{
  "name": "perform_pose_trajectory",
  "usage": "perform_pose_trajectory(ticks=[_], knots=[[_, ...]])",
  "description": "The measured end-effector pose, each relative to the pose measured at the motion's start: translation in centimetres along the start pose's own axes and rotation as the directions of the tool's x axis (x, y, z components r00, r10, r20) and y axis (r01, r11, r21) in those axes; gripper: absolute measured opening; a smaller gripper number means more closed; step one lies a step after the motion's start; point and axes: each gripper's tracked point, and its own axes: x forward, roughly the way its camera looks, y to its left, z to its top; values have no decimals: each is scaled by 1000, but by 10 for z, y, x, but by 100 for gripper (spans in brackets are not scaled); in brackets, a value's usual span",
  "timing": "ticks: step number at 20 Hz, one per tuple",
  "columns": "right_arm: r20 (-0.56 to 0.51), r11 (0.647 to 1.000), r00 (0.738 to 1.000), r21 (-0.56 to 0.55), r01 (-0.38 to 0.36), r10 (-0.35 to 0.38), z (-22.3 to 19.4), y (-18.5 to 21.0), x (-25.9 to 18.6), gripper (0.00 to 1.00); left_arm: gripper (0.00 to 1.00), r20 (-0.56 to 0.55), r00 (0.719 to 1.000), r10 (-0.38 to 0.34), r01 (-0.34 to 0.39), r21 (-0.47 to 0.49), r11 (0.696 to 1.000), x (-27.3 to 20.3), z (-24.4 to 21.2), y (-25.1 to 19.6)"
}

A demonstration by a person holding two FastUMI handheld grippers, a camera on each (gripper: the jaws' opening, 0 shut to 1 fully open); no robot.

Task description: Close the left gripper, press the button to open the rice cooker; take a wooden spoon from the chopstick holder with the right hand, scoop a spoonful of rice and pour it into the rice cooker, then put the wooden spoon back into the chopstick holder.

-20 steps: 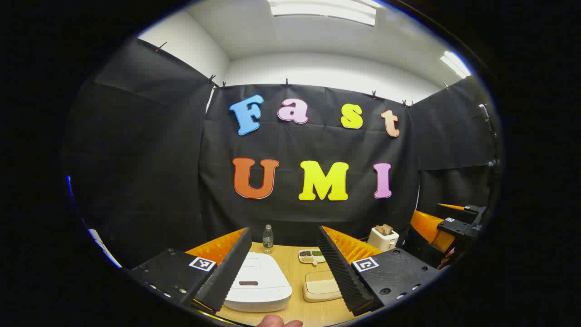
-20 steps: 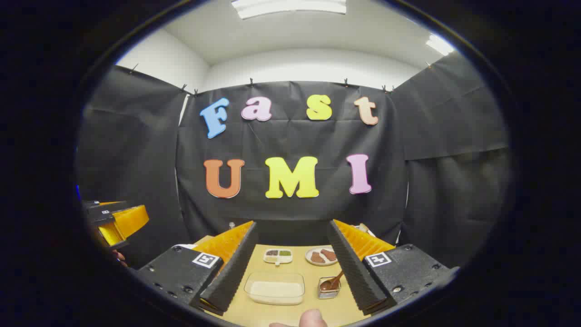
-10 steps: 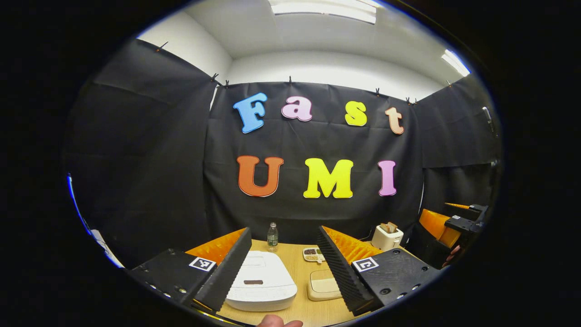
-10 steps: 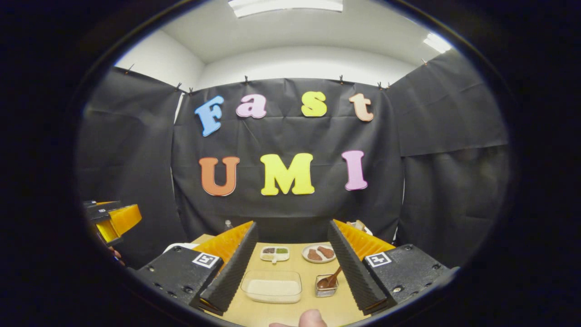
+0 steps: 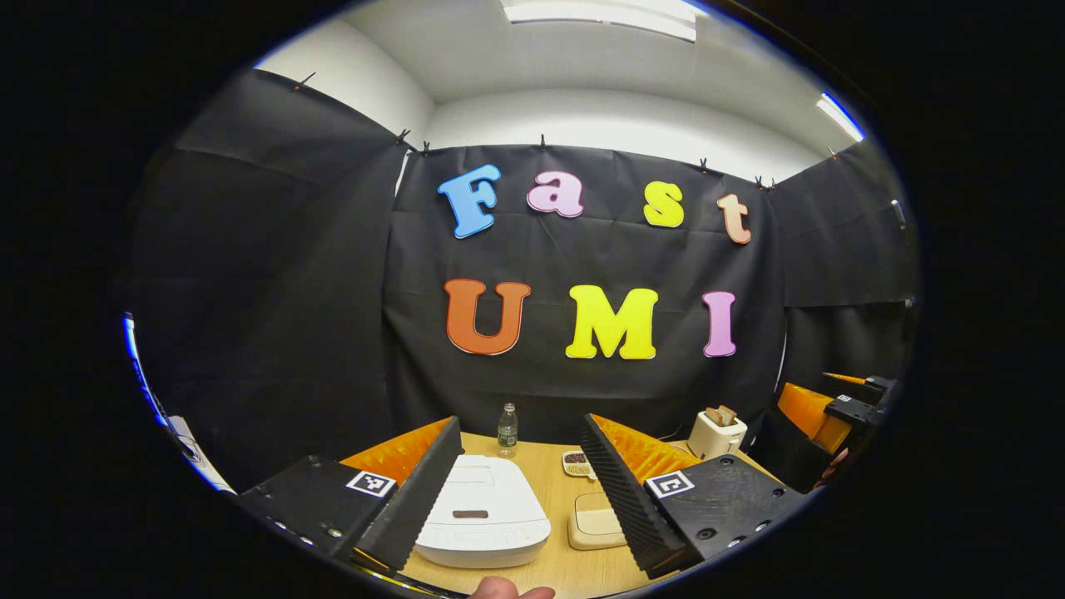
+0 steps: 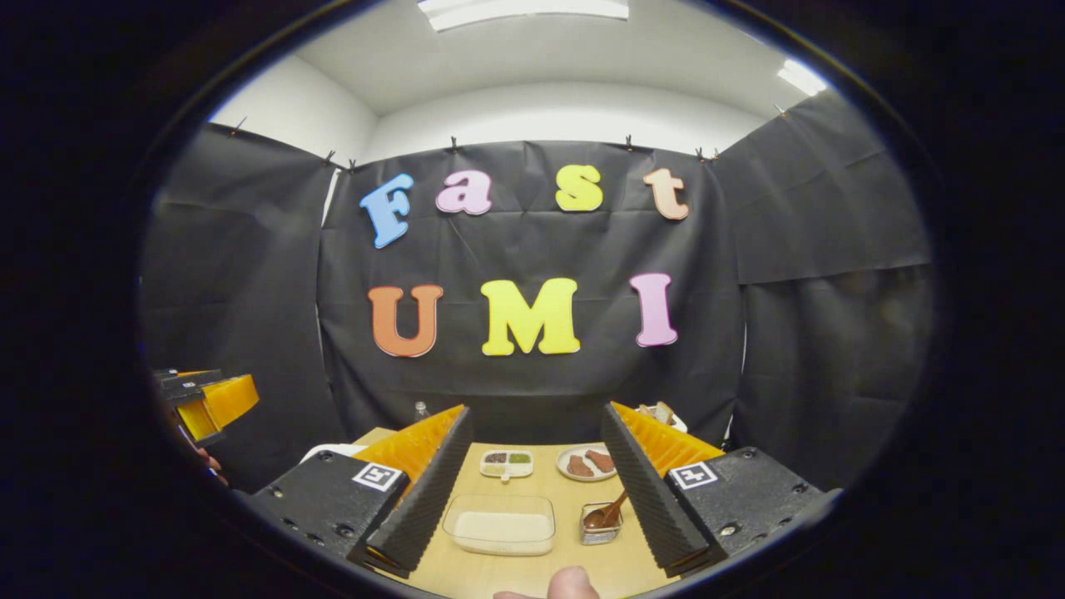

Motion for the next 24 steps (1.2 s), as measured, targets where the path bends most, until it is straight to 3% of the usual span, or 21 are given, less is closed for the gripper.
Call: perform_pose_trajectory(ticks=[9,16,18,20,21,24], knots=[[-25,1000,1000,-14,-11,10,-7,-6,-3,100,94,-57,998,9,-10,-3,1000,-14,-21,6],[-72,1000,997,-2,28,-28,-29,-34,-7,100,93,-211,977,24,-19,24,1000,-12,-63,18],[-81,999,996,7,41,-41,-33,-43,-7,100,86,-282,959,20,-13,28,1000,-7,-82,21],[-87,998,995,12,54,-53,-36,-52,-7,100,58,-350,936,26,-17,31,999,-4,-92,26],[-89,998,994,12,60,-58,-37,-57,-6,100,38,-387,921,28,-22,21,1000,-1,-99,30],[-96,997,993,18,76,-74,-40,-71,-4,100,37,-491,871,14,-22,-10,1000,7,-125,34]])
